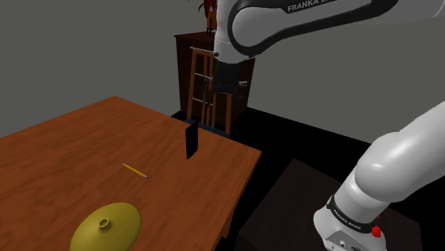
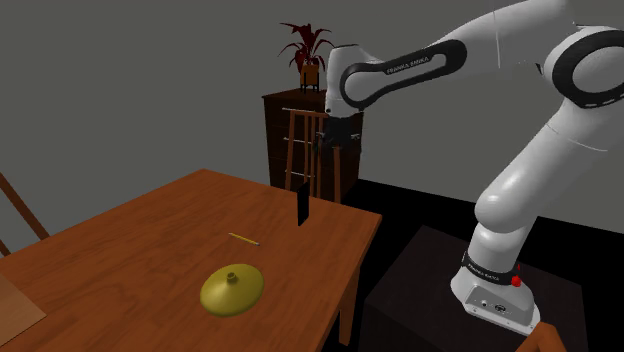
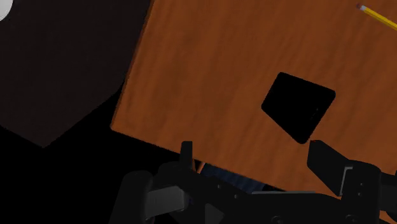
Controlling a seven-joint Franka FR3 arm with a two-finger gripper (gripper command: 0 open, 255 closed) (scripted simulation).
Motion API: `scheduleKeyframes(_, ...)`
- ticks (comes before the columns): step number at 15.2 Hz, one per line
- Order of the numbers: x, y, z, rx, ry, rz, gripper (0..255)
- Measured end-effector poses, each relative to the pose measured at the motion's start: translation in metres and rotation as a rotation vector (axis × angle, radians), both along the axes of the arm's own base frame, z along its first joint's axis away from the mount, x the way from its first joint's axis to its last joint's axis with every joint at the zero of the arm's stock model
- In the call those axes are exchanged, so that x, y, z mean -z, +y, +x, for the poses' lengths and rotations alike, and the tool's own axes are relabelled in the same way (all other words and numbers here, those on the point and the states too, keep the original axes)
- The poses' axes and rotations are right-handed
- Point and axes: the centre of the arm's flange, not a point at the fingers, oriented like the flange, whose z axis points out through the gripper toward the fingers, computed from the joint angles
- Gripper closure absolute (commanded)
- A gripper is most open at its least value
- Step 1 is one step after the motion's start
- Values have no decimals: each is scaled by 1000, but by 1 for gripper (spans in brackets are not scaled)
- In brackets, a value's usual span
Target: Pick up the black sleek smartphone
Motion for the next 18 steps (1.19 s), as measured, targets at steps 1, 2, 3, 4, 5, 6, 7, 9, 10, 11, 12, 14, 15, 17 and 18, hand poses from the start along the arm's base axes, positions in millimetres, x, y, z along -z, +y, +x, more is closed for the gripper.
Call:
scheduleKeyframes(1,7,4,12,42,6,6,0)
scheduleKeyframes(2,17,5,21,84,13,12,0)
scheduleKeyframes(3,24,10,31,124,20,17,0)
scheduleKeyframes(4,32,14,39,166,27,23,0)
scheduleKeyframes(5,40,16,54,207,32,29,0)
scheduleKeyframes(6,46,20,65,249,40,35,0)
scheduleKeyframes(7,52,21,77,291,46,41,0)
scheduleKeyframes(9,71,24,96,374,59,53,0)
scheduleKeyframes(10,75,24,103,399,64,56,0)
scheduleKeyframes(11,81,24,107,412,66,58,0)
scheduleKeyframes(12,87,24,108,418,67,59,0)
scheduleKeyframes(14,96,25,108,423,67,59,0)
scheduleKeyframes(15,102,26,108,424,67,60,0)
scheduleKeyframes(17,114,25,109,425,67,60,0)
scheduleKeyframes(18,118,25,109,425,68,60,0)
